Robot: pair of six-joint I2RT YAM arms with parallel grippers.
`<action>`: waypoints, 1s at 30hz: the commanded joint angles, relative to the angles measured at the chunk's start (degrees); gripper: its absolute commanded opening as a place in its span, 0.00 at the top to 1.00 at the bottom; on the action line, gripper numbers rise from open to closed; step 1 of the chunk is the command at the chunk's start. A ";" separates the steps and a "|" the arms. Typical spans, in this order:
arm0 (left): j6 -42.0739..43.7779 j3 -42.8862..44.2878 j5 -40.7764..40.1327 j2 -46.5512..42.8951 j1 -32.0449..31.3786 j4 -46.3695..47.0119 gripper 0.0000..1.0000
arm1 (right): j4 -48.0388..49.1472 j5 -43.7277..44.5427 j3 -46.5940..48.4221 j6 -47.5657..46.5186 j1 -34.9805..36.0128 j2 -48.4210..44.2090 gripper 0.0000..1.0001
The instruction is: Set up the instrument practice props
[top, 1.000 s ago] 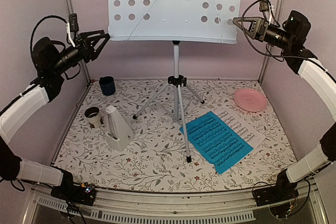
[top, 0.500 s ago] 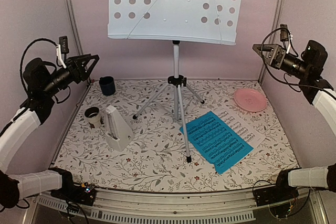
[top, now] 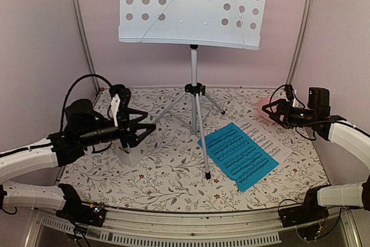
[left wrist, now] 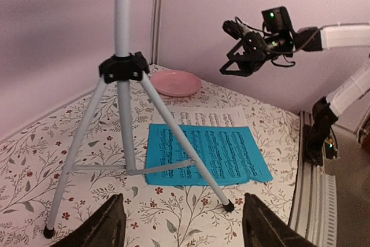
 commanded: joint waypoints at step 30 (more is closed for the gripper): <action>44.69 38.82 -27.86 68.01 -40.87 1.94 0.32 | 10.93 -0.66 -6.36 3.90 -2.47 3.82 0.20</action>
